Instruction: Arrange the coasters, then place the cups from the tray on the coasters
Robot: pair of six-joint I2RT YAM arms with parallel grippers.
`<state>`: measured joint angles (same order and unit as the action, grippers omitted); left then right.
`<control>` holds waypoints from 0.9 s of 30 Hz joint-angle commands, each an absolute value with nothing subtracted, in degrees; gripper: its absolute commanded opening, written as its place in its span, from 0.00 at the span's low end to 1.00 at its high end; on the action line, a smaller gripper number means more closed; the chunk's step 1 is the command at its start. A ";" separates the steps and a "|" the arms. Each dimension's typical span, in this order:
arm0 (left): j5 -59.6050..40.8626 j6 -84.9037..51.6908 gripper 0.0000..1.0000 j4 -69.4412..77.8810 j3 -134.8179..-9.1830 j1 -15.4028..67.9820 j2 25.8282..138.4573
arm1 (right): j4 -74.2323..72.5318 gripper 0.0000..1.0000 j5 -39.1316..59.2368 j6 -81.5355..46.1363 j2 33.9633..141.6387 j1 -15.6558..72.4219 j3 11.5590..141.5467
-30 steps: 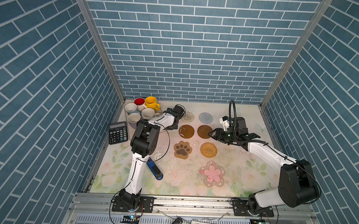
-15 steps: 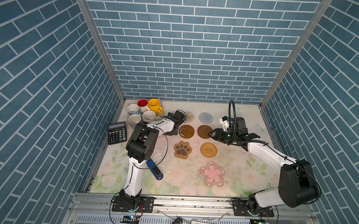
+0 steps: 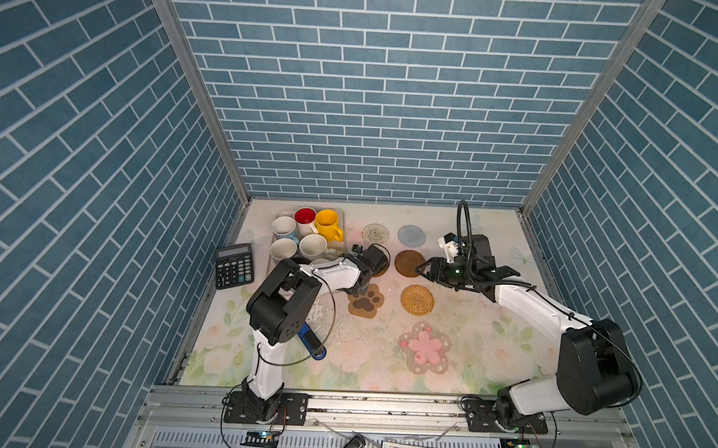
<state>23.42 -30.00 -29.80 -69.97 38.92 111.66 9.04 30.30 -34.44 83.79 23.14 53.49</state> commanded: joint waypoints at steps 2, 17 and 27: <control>14.50 -29.04 0.00 -31.87 -66.46 44.35 108.62 | 11.22 0.55 29.19 -32.61 85.20 23.38 54.24; 16.80 -30.41 0.15 -32.74 -64.07 45.18 103.77 | 14.17 0.55 28.69 -30.69 89.91 23.55 59.63; 21.03 -29.79 0.69 -39.02 -69.67 45.44 92.76 | 16.58 0.58 30.50 -28.09 91.77 23.47 66.96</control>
<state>19.62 -30.15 -35.57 -67.90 45.30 97.30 15.35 29.61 -30.96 90.37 23.35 63.35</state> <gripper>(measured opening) 0.660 0.575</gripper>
